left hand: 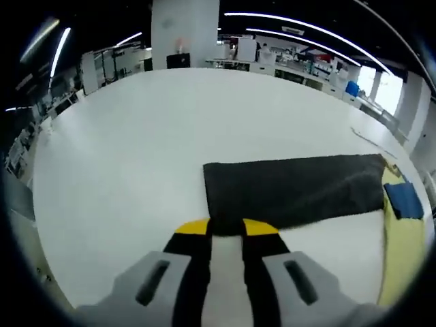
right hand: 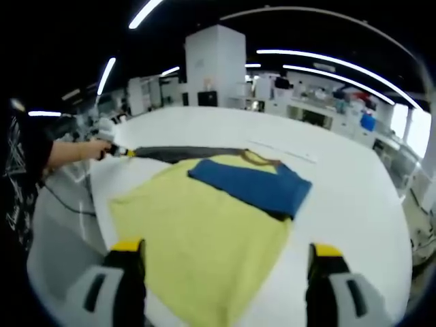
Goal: Fold the garment on the visible template until the final outline fits inside the template.
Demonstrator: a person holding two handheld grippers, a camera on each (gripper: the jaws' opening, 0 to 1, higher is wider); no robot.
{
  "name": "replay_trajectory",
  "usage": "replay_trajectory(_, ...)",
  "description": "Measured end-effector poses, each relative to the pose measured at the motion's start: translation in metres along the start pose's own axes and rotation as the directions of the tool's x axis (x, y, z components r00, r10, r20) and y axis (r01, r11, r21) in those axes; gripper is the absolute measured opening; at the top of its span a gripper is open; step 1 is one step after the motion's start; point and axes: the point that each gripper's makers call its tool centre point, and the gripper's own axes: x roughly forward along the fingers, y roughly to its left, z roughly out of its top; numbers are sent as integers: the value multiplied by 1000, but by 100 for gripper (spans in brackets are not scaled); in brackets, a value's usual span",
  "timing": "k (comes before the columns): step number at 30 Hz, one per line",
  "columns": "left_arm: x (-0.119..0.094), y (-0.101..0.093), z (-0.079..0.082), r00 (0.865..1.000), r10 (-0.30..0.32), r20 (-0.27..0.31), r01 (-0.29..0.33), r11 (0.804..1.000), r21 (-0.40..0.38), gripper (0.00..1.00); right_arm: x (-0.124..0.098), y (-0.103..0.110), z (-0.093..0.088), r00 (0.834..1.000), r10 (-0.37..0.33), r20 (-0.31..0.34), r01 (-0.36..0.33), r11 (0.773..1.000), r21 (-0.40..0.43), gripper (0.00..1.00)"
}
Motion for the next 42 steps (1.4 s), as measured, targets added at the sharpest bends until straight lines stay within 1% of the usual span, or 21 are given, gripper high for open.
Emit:
replay_trajectory(1,0,0,-1,1000,8,-3,-8,1000,26,10,0,0,0,1000,0,-1,0,1000,2,99)
replay_trajectory(2,-1,-1,-1,1000,3,-5,-3,1000,29,8,0,1,-1,1000,2,-2,-2,1000,9,99)
replay_trajectory(3,-1,-4,-2,1000,-9,-8,9,1000,15,6,0,1,-2,1000,1,-3,-1,1000,14,99)
replay_trajectory(5,-3,-6,-3,1000,-5,-14,5,1000,-4,4,1,0,-3,1000,-2,-4,2,1000,17,99)
replay_trajectory(7,-2,-9,-2,1000,-17,-7,17,1000,-20,1,0,0,-3,1000,-4,-4,4,1000,16,99)
replay_trajectory(9,-2,-14,0,998,-61,5,61,997,42,1,-1,0,-3,1000,-1,-3,1,1000,15,99)
replay_trajectory(11,-3,-14,0,998,-66,6,66,996,56,0,-2,1,-2,1000,3,-4,-3,1000,10,99)
replay_trajectory(17,1,-6,3,997,-80,14,79,995,58,0,-2,2,-3,1000,11,-11,-11,1000,2,99)
replay_trajectory(19,5,-1,6,996,-83,19,81,994,71,0,-2,3,-3,1000,19,-11,-19,1000,5,99)
replay_trajectory(21,7,-2,7,996,-83,21,81,994,77,0,-2,4,-3,1000,25,-13,-25,1000,4,99)
replay_trajectory(25,9,0,8,997,-76,23,75,996,47,0,-1,6,-3,1000,27,-15,-27,1000,-1,99)
replay_trajectory(29,13,1,10,997,-70,27,69,997,47,1,-2,6,-3,1000,27,-13,-27,1000,-1,99)
replay_trajectory(32,10,0,11,997,-66,27,64,996,57,0,-3,6,-2,1000,26,-10,-26,1000,0,99)
replay_trajectory(35,8,-1,13,996,-73,41,70,995,68,0,-4,6,-2,1000,25,-9,-25,1000,2,99)
replay_trajectory(37,5,-8,19,995,-88,52,84,994,72,0,-4,7,-3,1000,26,-11,-26,1000,3,99)
replay_trajectory(42,-2,-13,28,991,-106,76,99,992,81,0,-3,9,-2,999,33,-8,-33,999,1,99)
